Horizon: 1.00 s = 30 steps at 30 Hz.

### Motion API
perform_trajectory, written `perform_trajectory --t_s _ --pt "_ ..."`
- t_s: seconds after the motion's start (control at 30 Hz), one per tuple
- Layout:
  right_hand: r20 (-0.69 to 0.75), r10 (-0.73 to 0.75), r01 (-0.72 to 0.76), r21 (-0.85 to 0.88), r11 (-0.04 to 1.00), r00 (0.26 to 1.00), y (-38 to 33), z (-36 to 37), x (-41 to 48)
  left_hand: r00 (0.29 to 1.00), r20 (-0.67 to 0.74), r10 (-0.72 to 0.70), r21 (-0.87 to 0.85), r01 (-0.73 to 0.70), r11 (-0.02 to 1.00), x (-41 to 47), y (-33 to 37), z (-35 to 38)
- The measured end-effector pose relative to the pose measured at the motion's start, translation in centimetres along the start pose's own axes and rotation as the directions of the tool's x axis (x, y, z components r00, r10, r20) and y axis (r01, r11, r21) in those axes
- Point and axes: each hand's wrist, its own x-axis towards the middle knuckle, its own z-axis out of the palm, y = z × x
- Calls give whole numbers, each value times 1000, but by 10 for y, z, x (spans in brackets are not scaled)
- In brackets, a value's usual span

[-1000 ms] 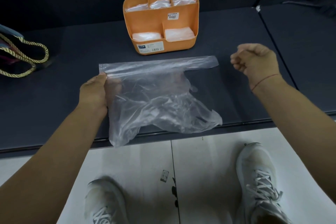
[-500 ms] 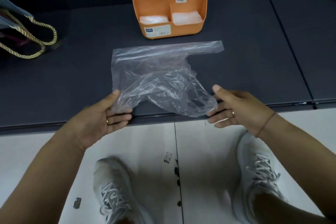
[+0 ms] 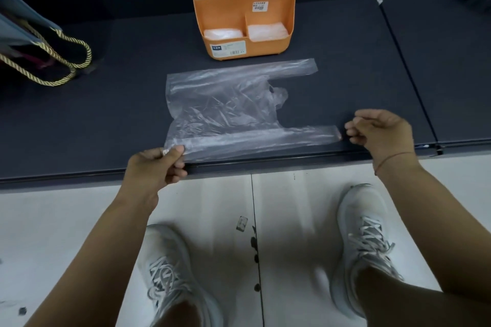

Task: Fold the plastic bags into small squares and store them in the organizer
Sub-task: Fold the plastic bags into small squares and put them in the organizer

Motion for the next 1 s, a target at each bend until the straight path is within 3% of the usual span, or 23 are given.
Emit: perform_trajectory --t_s 0.07,0.13,0.23,0.33,0.4,0.43,0.47,0.5,0.53,0.6,0.67,0.73,0.8,0.93,1.0 --pt "54 76 -75 -16 997 996 -4 -1 -4 1000 8 -7 -17 7 1000 -2 2 -1" --pt "128 102 -84 -141 986 986 -10 2 -9 999 10 -34 -53 35 998 -6 4 -1" --pt "206 12 66 -364 929 978 -14 11 -17 997 -12 -73 -58 72 996 -7 3 1" --pt "204 -109 210 -577 789 973 -9 19 -17 996 -12 -93 -50 93 994 -9 2 0" --pt "156 -149 215 -658 722 977 -8 18 -17 998 -4 -66 11 66 998 -13 2 -3" --pt "118 -170 204 -679 705 978 -9 17 -18 999 -34 -5 120 9 993 -15 0 -5" --pt "83 -212 210 -690 692 974 -11 16 -19 990 -87 110 316 -77 946 -16 -1 -8" --pt "61 -272 239 -685 688 960 -13 18 -21 955 -144 261 527 -150 837 -17 -1 -11" --pt "65 -339 293 -666 686 939 -17 23 -24 878 -190 440 669 -212 713 -16 0 -12" --pt "179 -474 478 -597 644 862 -26 48 -37 704 -144 696 746 -385 543 -10 6 -9" --pt "419 -532 676 -503 538 735 -34 90 -53 623 76 779 769 -534 352 12 11 4" --pt "655 -451 790 -430 438 607 -38 139 -70 660 252 707 747 -597 291 31 17 19" --pt "762 -348 831 -442 339 547 -33 184 -79 736 319 598 767 -571 292 48 19 28" --pt "802 -173 819 -571 60 572 -8 213 -58 813 344 470 890 -442 114 67 2 17" --pt "793 -166 802 -597 -26 586 -1 195 -39 819 318 478 901 -418 115 70 -3 9"
